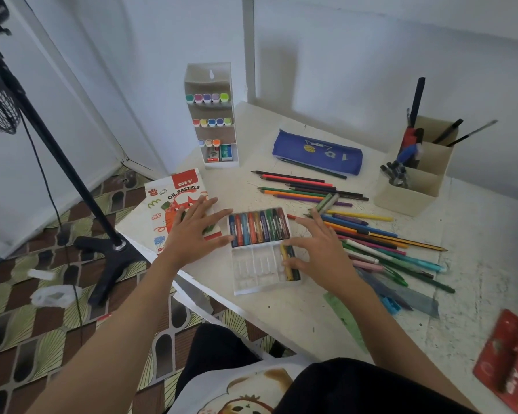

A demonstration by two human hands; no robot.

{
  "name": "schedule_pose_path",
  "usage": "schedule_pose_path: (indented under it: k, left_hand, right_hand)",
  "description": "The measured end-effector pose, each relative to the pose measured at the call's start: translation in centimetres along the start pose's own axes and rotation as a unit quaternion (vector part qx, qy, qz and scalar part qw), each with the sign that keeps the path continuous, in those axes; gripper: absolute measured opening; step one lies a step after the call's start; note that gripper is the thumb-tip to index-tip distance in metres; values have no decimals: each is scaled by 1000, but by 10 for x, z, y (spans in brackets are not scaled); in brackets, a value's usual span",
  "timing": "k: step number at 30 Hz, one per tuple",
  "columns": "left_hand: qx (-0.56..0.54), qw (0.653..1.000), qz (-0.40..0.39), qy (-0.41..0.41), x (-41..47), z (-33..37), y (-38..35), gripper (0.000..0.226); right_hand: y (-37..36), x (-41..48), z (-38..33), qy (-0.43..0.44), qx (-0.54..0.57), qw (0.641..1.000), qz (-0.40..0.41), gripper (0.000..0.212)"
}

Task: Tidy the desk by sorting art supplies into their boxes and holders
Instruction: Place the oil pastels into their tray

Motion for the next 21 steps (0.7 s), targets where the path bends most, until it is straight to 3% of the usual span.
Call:
schedule_pose_path:
  k: [3,7,11,18,21]
  left_hand:
    - [-2,1000,0,0,1,-1,-1,79]
    - [-6,1000,2,0,1,0,-1,77]
    - [-8,1000,-1,2,0,1,1,73]
    - [-11,1000,5,0,0,0,0,71]
    - [-15,1000,11,-2,0,0,0,78]
  right_hand:
    - [12,2,15,-26,58,994,93,41]
    - [38,17,46,-108,22,985,135,39]
    - [57,35,67,-163,-34,980,114,43]
    - [55,59,64,-127,-105,984,73,58]
    - [46,63,61,-97,-104,988,54,44]
Point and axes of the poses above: each hand's wrist, its own x-axis towards the middle knuckle, its own y-axis out of the back of the hand, z = x × y, the point moved 3 cm from there along x, towards the middle knuckle, and after that the axes turned 2 degrees about z, right-handed, at the moved point
